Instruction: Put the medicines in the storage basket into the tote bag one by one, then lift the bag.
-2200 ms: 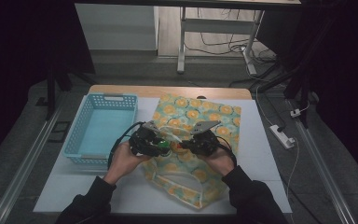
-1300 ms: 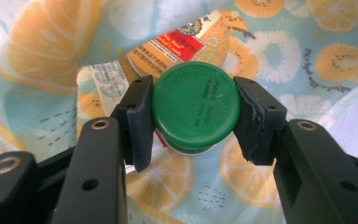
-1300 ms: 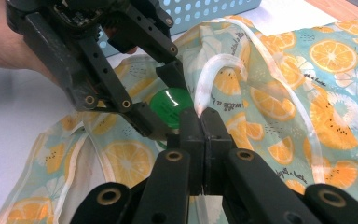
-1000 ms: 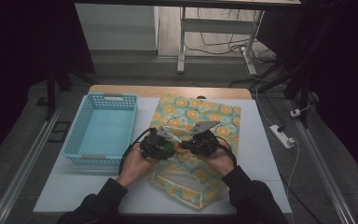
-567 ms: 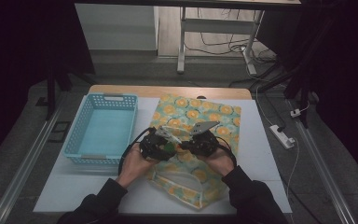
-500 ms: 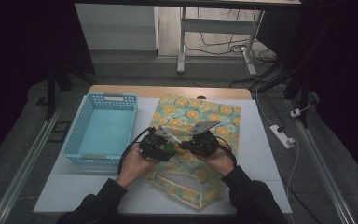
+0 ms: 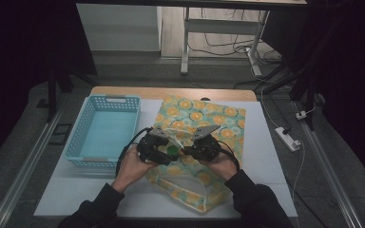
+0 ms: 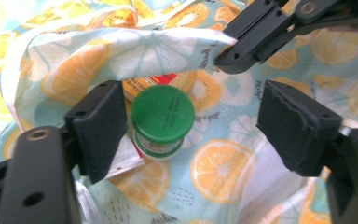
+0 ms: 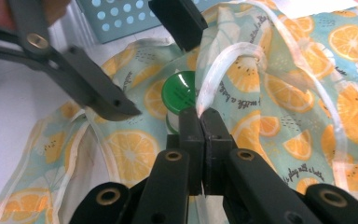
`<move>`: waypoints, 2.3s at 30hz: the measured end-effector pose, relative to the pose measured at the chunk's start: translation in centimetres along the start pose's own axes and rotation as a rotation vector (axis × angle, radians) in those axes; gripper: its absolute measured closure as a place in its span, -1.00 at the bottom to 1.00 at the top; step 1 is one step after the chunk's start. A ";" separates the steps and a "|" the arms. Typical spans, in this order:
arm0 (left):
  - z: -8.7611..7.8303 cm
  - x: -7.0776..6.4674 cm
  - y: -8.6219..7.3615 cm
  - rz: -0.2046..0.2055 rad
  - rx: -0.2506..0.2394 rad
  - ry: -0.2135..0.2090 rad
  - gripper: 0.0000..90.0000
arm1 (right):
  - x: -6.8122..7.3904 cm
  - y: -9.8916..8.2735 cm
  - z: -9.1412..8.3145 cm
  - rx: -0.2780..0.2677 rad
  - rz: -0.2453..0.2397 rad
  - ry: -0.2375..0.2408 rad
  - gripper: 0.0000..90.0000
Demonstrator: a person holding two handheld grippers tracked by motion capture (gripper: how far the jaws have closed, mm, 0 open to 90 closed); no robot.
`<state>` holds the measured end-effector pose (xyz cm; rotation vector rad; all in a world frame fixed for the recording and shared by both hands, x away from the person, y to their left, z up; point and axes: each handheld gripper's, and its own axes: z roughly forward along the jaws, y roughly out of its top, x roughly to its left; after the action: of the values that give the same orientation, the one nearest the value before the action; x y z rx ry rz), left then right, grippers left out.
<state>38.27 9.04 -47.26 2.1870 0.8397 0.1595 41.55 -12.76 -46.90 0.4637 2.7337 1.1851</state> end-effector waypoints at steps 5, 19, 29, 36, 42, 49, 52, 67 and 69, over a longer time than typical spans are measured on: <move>-0.8 -0.2 0.0 -0.004 -0.020 -0.011 -0.65 | 0.0 0.1 -0.2 -0.007 0.003 -0.002 0.99; -1.8 -1.2 -0.7 0.031 -0.014 -0.020 -0.93 | -0.1 0.3 -0.9 -0.031 0.005 -0.013 0.99; -3.0 -1.1 -1.6 0.018 -0.037 -0.015 -0.98 | -0.2 0.3 -1.1 -0.036 0.005 -0.017 0.99; -3.6 -1.4 -2.5 0.027 -0.042 -0.009 -0.98 | -0.2 0.3 -1.2 -0.042 0.008 -0.018 0.99; -3.8 -1.6 -3.4 0.016 -0.043 -0.016 -1.00 | -0.2 0.3 -1.3 -0.046 0.010 -0.020 0.99; -3.5 -1.8 -4.1 0.009 -0.038 -0.054 -1.00 | -0.2 0.3 -1.5 -0.051 0.011 -0.015 0.99; -3.1 -2.0 -4.2 0.024 -0.028 -0.076 -1.00 | -0.2 0.3 -1.6 -0.052 0.010 -0.016 0.99; 1.1 -3.2 -4.7 0.094 0.077 -0.122 -1.00 | -0.2 0.4 -1.6 -0.057 0.013 -0.015 0.99; 1.6 -3.4 -4.8 0.095 0.098 -0.121 -1.00 | -0.2 0.4 -1.6 -0.055 0.013 -0.014 0.99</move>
<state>33.76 8.26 -51.28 2.3045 0.6900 0.0329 41.46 -13.71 -45.55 0.4815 2.6829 1.2512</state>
